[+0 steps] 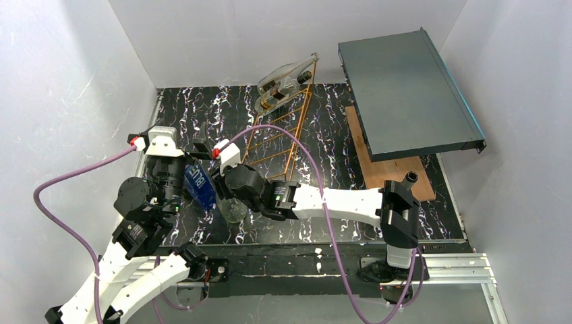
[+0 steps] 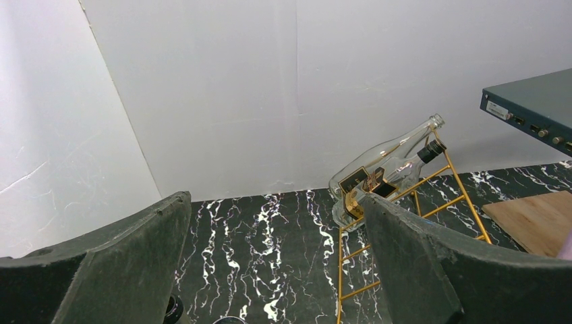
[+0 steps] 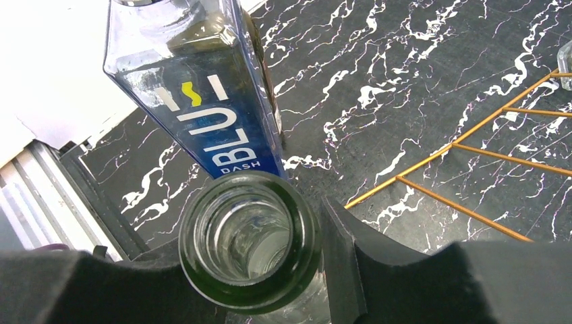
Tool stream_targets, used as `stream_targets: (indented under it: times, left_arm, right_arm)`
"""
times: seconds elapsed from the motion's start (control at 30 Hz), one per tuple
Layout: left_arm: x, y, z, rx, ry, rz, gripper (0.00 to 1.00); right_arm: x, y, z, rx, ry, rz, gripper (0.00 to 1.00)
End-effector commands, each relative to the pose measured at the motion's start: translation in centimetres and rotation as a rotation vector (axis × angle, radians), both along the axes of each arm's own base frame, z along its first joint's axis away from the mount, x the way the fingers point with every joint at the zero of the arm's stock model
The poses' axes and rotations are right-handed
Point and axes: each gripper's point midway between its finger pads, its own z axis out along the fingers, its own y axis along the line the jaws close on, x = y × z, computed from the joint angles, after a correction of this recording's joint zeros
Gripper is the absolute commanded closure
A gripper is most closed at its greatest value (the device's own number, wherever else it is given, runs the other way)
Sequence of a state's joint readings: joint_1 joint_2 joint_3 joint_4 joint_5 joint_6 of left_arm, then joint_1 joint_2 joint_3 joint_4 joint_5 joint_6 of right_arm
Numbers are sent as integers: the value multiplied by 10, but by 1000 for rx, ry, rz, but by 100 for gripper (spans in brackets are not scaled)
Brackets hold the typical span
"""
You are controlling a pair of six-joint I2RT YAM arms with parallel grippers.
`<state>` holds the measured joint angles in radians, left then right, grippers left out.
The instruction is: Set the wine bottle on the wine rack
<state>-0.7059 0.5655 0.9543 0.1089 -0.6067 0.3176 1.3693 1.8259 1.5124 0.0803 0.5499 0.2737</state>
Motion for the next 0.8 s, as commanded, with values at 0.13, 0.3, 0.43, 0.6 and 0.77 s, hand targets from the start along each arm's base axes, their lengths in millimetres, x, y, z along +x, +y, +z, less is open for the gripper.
stream_targets:
  times: [0.13, 0.3, 0.43, 0.6, 0.77]
  left_arm:
    - [-2, 5, 6, -33, -25, 18, 1]
    - [-3, 6, 6, -35, -27, 20, 1]
    - [-3, 8, 6, -38, -30, 23, 1]
    - [-4, 9, 7, -40, -34, 27, 1]
    - [-5, 11, 8, -45, -38, 30, 1]
  right_arm:
    - [-13, 7, 61, 176, 13, 61, 82]
    - [-16, 5, 87, 246, 14, 76, 85]
    - [-13, 0, 100, 315, 57, 91, 95]
    - [-10, -8, 114, 376, 95, 97, 99]
    - [-10, -17, 127, 407, 96, 101, 99]
